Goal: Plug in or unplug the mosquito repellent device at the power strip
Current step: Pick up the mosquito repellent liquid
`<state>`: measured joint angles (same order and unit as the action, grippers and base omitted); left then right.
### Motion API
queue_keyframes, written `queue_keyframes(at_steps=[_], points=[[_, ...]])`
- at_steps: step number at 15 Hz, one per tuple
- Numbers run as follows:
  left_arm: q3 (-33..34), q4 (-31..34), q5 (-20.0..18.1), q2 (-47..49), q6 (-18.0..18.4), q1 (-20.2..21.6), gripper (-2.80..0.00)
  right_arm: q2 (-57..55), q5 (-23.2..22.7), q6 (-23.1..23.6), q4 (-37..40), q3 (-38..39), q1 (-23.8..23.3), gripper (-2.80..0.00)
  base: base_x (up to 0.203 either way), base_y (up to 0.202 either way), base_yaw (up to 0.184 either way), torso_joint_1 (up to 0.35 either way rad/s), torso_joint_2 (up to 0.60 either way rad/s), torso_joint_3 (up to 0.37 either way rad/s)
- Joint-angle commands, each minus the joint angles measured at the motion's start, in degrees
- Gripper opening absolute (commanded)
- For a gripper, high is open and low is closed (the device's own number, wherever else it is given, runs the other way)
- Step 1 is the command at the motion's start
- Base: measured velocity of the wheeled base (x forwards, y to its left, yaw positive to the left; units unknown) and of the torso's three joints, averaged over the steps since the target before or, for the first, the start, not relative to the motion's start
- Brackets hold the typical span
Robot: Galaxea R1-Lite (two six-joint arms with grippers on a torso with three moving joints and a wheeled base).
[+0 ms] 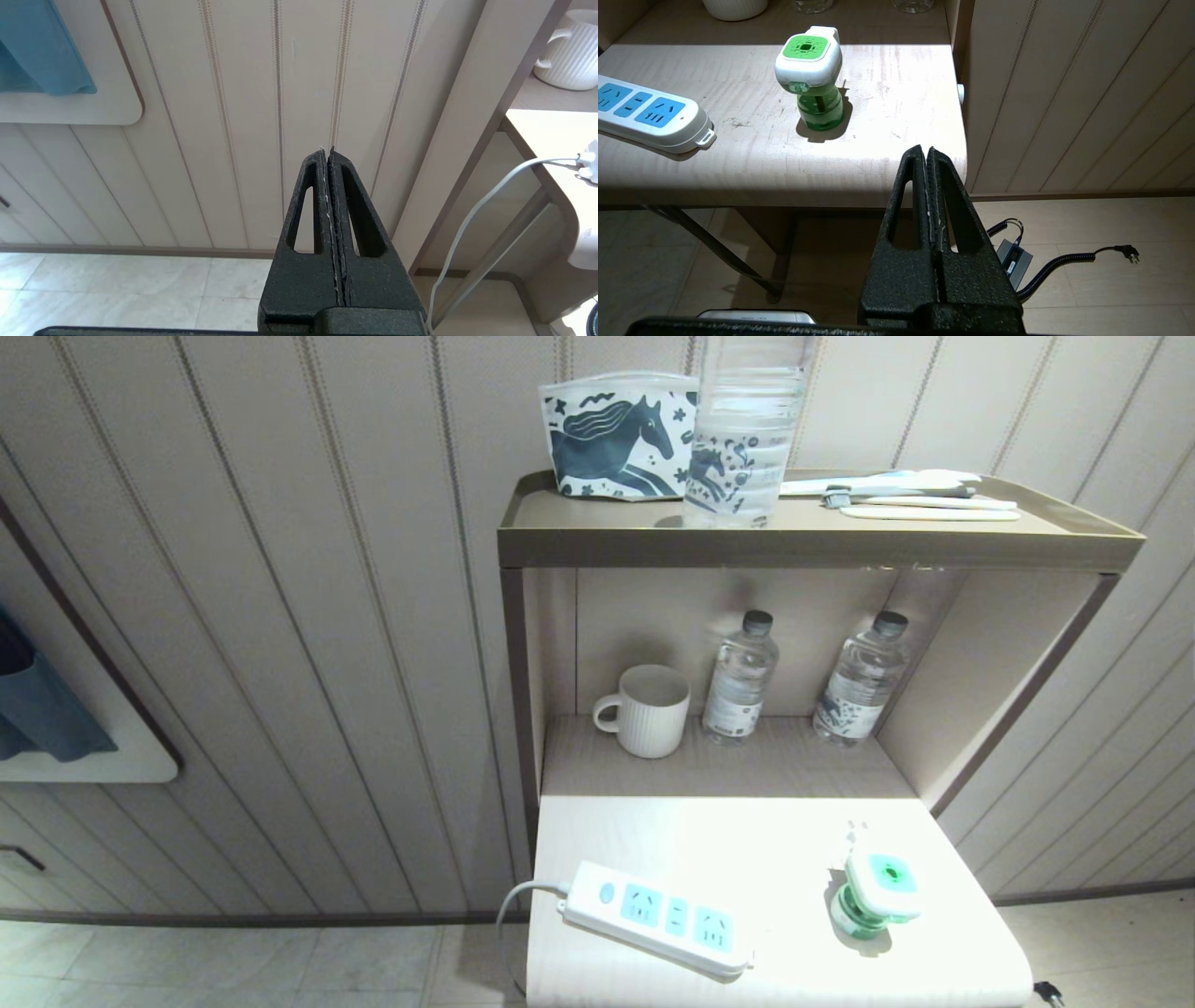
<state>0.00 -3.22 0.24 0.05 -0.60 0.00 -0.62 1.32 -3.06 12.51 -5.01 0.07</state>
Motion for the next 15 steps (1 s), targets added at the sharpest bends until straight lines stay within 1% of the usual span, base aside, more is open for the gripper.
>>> queue_keyframes(at_steps=[1,15], points=[[0.0,0.05,0.02,0.04,-0.02,0.09,-2.8,-0.08,0.0,-0.02,0.14,0.0,0.01,-2.8,0.0,0.0,0.0,0.0,0.0,0.0],[0.0,0.05,0.02,0.04,-0.02,0.08,-2.8,-0.08,0.0,-0.01,0.15,0.0,0.01,-2.8,0.0,0.0,0.0,0.0,0.0,0.0]])
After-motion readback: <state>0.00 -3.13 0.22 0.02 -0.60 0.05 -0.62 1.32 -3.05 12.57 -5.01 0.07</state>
